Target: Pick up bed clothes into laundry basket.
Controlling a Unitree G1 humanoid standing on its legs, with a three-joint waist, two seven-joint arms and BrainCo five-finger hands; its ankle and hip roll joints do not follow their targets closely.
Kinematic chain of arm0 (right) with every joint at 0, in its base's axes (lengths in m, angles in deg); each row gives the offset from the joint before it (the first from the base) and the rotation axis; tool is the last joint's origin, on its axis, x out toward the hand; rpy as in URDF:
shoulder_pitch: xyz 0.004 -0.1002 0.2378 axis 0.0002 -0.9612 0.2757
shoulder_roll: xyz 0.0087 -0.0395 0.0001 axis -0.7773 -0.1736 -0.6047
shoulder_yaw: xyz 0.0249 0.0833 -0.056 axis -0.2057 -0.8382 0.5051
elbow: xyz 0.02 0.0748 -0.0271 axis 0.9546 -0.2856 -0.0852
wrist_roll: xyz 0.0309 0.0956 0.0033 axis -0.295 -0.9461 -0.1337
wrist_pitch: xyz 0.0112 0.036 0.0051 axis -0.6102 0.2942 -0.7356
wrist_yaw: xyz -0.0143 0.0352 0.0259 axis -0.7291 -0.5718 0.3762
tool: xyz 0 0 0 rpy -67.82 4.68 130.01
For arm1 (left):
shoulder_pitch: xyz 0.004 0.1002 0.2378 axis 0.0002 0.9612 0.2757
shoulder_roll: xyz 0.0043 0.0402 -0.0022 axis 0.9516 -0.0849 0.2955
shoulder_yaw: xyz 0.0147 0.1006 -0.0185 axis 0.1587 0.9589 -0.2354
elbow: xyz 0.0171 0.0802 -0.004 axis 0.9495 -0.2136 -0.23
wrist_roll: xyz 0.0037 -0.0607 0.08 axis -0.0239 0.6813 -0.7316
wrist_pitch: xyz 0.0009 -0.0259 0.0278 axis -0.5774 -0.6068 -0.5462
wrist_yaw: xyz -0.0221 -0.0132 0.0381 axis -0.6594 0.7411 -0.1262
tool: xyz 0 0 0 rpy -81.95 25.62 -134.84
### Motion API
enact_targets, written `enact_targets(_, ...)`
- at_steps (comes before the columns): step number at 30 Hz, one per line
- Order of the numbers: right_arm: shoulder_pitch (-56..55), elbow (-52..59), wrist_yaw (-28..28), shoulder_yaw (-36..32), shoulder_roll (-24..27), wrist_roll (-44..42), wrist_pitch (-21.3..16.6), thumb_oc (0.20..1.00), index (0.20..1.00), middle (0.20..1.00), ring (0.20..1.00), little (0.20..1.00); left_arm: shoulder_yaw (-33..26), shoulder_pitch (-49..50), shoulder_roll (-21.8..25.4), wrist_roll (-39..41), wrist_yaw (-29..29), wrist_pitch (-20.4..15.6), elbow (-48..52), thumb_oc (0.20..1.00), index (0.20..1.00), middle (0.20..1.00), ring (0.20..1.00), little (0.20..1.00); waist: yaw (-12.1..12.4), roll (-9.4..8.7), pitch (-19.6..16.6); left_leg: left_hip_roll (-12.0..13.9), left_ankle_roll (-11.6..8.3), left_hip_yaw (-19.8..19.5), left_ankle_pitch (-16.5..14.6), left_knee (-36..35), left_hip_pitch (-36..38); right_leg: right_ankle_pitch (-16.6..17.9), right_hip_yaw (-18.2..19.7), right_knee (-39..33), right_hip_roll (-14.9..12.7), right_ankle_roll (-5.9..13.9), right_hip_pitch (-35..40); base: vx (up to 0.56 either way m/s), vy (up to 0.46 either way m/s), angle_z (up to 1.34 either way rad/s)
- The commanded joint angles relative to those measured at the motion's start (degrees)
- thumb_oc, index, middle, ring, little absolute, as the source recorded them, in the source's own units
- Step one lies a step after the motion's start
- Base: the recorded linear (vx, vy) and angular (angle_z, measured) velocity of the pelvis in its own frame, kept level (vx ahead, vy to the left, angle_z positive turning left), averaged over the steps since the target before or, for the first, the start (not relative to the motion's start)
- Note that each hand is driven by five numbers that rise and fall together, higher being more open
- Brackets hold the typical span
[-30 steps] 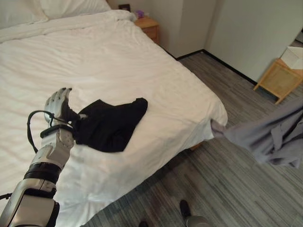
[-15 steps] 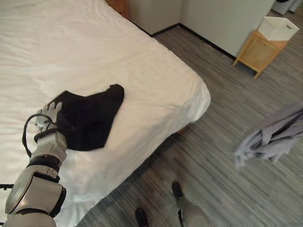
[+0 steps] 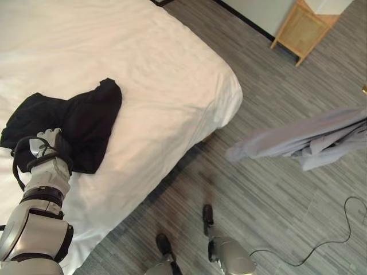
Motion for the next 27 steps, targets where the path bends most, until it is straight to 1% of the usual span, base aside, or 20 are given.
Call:
enact_targets(1, 4.21, 1.51, -0.63, -5.43, 3.74, 9.42, 2.12, 0.200, 0.200, 0.200, 0.200, 0.200, -4.18, 0.27, -1.70, 15.49, -2.15, -6.42, 10.17, 0.200, 0.200, 0.200, 0.200, 0.200, 2.38, 3.99, -2.16, 1.72, -2.20, -4.28, -2.77, 0.23, 0.66, -2.03, 0.28, 1.15, -5.64, 6.97, 4.43, 0.08, -0.028, -0.12)
enact_targets(2, 4.20, 1.04, -0.15, -4.95, 4.06, 11.30, 3.44, 0.200, 0.200, 0.200, 0.200, 0.200, -5.78, 1.64, -2.19, 19.80, -2.07, -7.38, 14.44, 0.200, 0.200, 0.200, 0.200, 0.200, 2.72, 4.48, -2.59, 1.63, -2.18, -4.41, -3.14, 0.23, 1.38, -2.10, -0.25, 1.29, -5.87, 6.97, 5.24, 0.09, -0.026, -0.11)
enact_targets(3, 5.90, -1.20, -0.10, -3.01, 4.17, 12.10, 4.27, 0.200, 0.200, 0.200, 0.200, 0.200, -8.14, 3.57, -1.26, 24.44, -2.40, -9.87, 24.35, 0.200, 0.200, 0.200, 0.200, 0.200, 3.72, 5.38, -3.56, 1.24, -2.08, -4.39, -3.38, 0.23, 2.40, -1.91, -1.52, 1.46, -6.32, 6.97, 6.55, 0.05, -0.010, -0.14)
enact_targets(4, 6.23, -1.29, -0.11, -2.71, 4.19, 12.09, 4.25, 0.200, 0.200, 0.200, 0.200, 0.200, -8.42, 3.84, -1.20, 24.44, -2.38, -9.78, 24.55, 0.200, 0.200, 0.200, 0.200, 0.200, 3.61, 5.29, -3.57, 1.16, -2.06, -4.33, -3.13, 0.23, 2.28, -1.68, -1.45, 1.39, -6.39, 6.97, 6.42, 0.04, 0.004, -0.11)
enact_targets(5, 9.56, -3.49, 0.70, 0.63, 4.67, 13.61, 5.21, 0.200, 0.200, 0.200, 0.200, 0.200, -9.18, 3.76, -0.49, 25.93, -2.77, -10.46, 29.37, 0.200, 0.200, 0.200, 0.200, 0.200, 4.41, 5.81, -4.28, 0.78, -1.87, -3.85, -3.60, 0.23, 3.71, -1.95, -2.62, 2.13, -7.05, 6.97, 7.41, 0.03, 0.020, -0.06)
enact_targets(6, 12.47, -3.92, 1.47, 3.34, 4.92, 14.71, 5.95, 0.200, 0.200, 0.200, 0.200, 0.200, -9.66, 2.79, -1.55, 27.81, -3.63, -10.81, 32.85, 0.200, 0.200, 0.200, 0.200, 0.200, 4.76, 6.33, -4.77, 0.58, -1.72, -3.43, -4.12, 0.23, 5.10, -2.92, -3.41, 3.88, -7.49, 6.87, 7.66, 0.07, 0.020, -0.10)
enact_targets(7, 14.24, -4.36, 1.39, 4.85, 4.87, 14.51, 5.99, 0.200, 0.200, 0.200, 0.200, 0.200, -8.78, 1.34, -2.50, 28.49, -4.16, -11.00, 33.60, 0.200, 0.200, 0.200, 0.200, 0.200, 4.78, 6.74, -4.91, 0.69, -1.67, -3.39, -4.55, 0.23, 5.88, -3.62, -3.81, 5.35, -7.46, 6.79, 7.66, 0.06, 0.012, -0.13)
enact_targets(9, 18.68, -5.83, 1.37, 8.37, 4.96, 13.97, 6.31, 0.200, 0.200, 0.200, 0.200, 0.200, -6.84, -1.63, -3.69, 28.95, -4.57, -10.87, 33.44, 0.200, 0.200, 0.200, 0.200, 0.200, 4.70, 7.29, -4.71, 0.82, -1.57, -3.16, -4.42, 0.23, 6.66, -4.50, -4.21, 7.64, -7.45, 6.43, 7.15, 0.01, -0.005, -0.05)
enact_targets(11, 24.00, -7.06, 1.81, 12.73, 5.76, 14.19, 6.73, 0.200, 0.200, 0.200, 0.200, 0.200, -3.46, -5.90, -4.06, 28.06, -4.60, -10.23, 32.54, 0.200, 0.200, 0.200, 0.200, 0.200, 4.85, 8.21, -4.26, 1.19, -1.69, -2.62, -4.63, 0.23, 7.79, -5.12, -6.58, 10.78, -7.93, 6.34, 6.37, 0.00, -0.011, -0.02)
enact_targets(12, 27.19, -7.28, 2.04, 15.26, 5.59, 14.36, 7.10, 0.200, 0.200, 0.200, 0.200, 0.200, -1.99, -7.76, -4.48, 28.02, -4.49, -9.73, 31.83, 0.200, 0.200, 0.200, 0.200, 0.200, 4.96, 8.64, -4.01, 1.35, -1.87, -2.08, -4.73, 0.23, 8.14, -4.94, -8.46, 11.83, -8.52, 6.34, 5.91, -0.01, -0.027, -0.05)
enact_targets(13, 27.65, -7.45, 2.02, 15.58, 5.59, 14.34, 7.11, 0.200, 0.200, 0.200, 0.200, 0.200, -2.05, -7.87, -4.42, 28.04, -4.51, -9.76, 31.71, 0.200, 0.200, 0.200, 0.200, 0.200, 4.87, 8.60, -3.99, 1.29, -1.85, -2.05, -4.50, 0.23, 7.95, -4.71, -8.43, 11.73, -8.56, 6.29, 5.75, 0.01, -0.068, -0.15)
enact_targets(14, 32.31, -8.11, 1.98, 18.99, 5.15, 14.14, 7.52, 0.200, 0.200, 0.200, 0.200, 0.200, 0.55, -11.29, -4.52, 26.64, -4.92, -9.15, 30.72, 0.200, 0.200, 0.200, 0.200, 0.200, 4.87, 9.11, -3.97, 1.61, -2.18, -1.25, -4.71, 0.23, 8.35, -4.05, -12.05, 11.88, -9.53, 6.29, 5.23, 0.03, -0.073, -0.23)
enact_targets(15, 34.44, -8.33, 1.97, 20.67, 4.77, 14.09, 7.81, 0.200, 0.200, 0.200, 0.200, 0.200, 1.59, -12.79, -4.68, 25.99, -5.31, -8.68, 30.18, 0.200, 0.200, 0.200, 0.200, 0.200, 4.68, 9.34, -3.95, 1.79, -2.30, -0.92, -4.89, 0.23, 8.61, -3.68, -13.14, 11.29, -9.56, 6.22, 4.96, 0.09, -0.168, -0.46)
enact_targets(16, 39.36, -10.81, 1.14, 24.44, 4.33, 13.21, 8.06, 0.200, 0.200, 0.200, 0.200, 0.200, 3.50, -16.14, -5.40, 25.65, -6.09, -8.46, 29.12, 0.200, 0.200, 0.200, 0.200, 0.200, 4.12, 9.83, -3.73, 2.28, -2.82, -0.41, -4.76, 0.23, 8.55, -2.03, -13.67, 8.75, -8.97, 6.47, 3.08, 0.10, -0.161, -0.34)
enact_targets(19, 43.33, -11.17, 0.36, 27.25, 3.33, 12.29, 8.81, 0.200, 0.200, 0.200, 0.200, 0.200, 3.61, -18.67, -5.38, 24.84, -8.22, -7.85, 27.96, 0.200, 0.200, 0.200, 0.200, 0.200, 3.66, 10.21, -3.25, 3.01, -3.72, 0.34, -5.02, 0.23, 9.05, 0.10, -12.89, 4.64, -8.63, 6.97, 0.49, 0.15, -0.199, -0.30)
enact_targets(20, 43.18, -10.66, 0.55, 27.56, 3.12, 12.94, 8.97, 0.200, 0.200, 0.200, 0.200, 0.200, 3.21, -18.39, -5.35, 24.82, -8.61, -7.77, 28.05, 0.200, 0.200, 0.200, 0.200, 0.200, 3.83, 10.64, -3.34, 3.67, -4.17, -0.12, -6.39, 0.23, 10.09, -0.25, -12.50, 3.42, -8.38, 6.97, 0.40, 0.26, -0.216, -0.31)
enact_targets(21, 43.62, -10.14, 0.48, 28.13, 3.30, 13.60, 9.18, 0.200, 0.200, 0.200, 0.200, 0.200, 2.84, -18.27, -5.34, 24.81, -9.01, -7.76, 28.12, 0.200, 0.200, 0.200, 0.200, 0.200, 3.81, 10.71, -3.30, 4.13, -4.49, 0.47, -6.78, 0.23, 10.98, 0.25, -12.78, 2.95, -8.69, 6.97, -0.07, 0.27, -0.192, -0.43)
enact_targets(24, 44.71, -9.87, 0.84, 29.63, 3.06, 14.11, 9.21, 0.200, 0.200, 0.200, 0.200, 0.200, 2.13, -17.52, -5.63, 24.77, -9.55, -7.87, 28.34, 0.200, 0.200, 0.200, 0.200, 0.200, 4.08, 10.55, -3.44, 3.66, -4.48, 0.94, -7.78, 0.23, 12.92, 0.28, -13.04, 1.86, -8.79, 6.97, 1.23, 0.19, -0.144, -0.45)
enact_targets(25, 44.94, -9.71, 0.76, 29.67, 3.12, 13.99, 9.12, 0.200, 0.200, 0.200, 0.200, 0.200, 1.82, -17.02, -5.92, 24.67, -9.62, -7.75, 28.36, 0.200, 0.200, 0.200, 0.200, 0.200, 3.97, 10.28, -3.94, 3.49, -4.62, 1.12, -7.80, 0.23, 13.86, 0.93, -13.30, 1.93, -9.06, 6.97, 1.43, 0.23, -0.134, -0.34)
enact_targets(27, 45.47, -9.34, 0.78, 30.30, 2.94, 13.38, 8.78, 0.200, 0.200, 0.200, 0.200, 0.200, 0.58, -14.84, -6.68, 24.56, -9.64, -7.64, 28.95, 0.200, 0.200, 0.200, 0.200, 0.200, 3.99, 11.43, -4.36, 4.13, -4.74, 1.18, -8.21, 0.23, 15.73, 0.62, -13.65, 2.05, -8.40, 6.93, 2.81, 0.33, -0.232, -0.22)
